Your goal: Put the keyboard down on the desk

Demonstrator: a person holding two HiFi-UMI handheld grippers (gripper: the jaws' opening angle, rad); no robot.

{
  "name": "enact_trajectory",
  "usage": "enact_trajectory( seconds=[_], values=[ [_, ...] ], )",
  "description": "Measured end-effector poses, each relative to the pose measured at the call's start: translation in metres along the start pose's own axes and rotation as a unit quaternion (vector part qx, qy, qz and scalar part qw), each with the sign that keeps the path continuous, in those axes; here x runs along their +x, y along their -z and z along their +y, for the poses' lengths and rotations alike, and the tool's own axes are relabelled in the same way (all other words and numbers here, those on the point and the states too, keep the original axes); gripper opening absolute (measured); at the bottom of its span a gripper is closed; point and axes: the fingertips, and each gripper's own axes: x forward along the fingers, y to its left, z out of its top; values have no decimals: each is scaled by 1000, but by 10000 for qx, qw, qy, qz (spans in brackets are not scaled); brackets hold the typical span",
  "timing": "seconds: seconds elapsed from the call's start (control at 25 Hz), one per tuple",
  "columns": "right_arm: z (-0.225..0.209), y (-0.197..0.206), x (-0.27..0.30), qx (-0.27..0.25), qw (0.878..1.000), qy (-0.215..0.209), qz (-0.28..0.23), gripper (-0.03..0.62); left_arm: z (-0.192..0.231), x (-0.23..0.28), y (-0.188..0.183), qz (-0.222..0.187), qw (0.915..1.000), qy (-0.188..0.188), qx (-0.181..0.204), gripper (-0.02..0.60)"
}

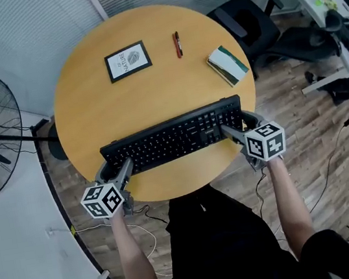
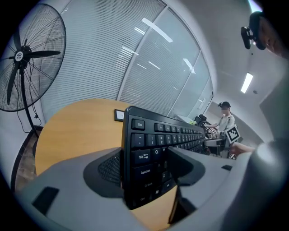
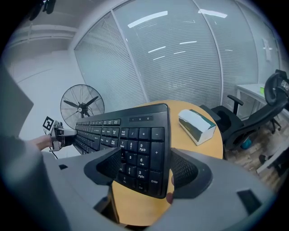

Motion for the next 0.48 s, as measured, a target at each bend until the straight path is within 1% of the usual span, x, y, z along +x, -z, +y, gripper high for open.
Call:
enact_trajectory(
  seconds=[0.48],
  values=[
    [-20, 7, 49, 252, 9987, 177, 396, 348, 38, 55, 6, 428, 9987, 165, -226, 288]
  ],
)
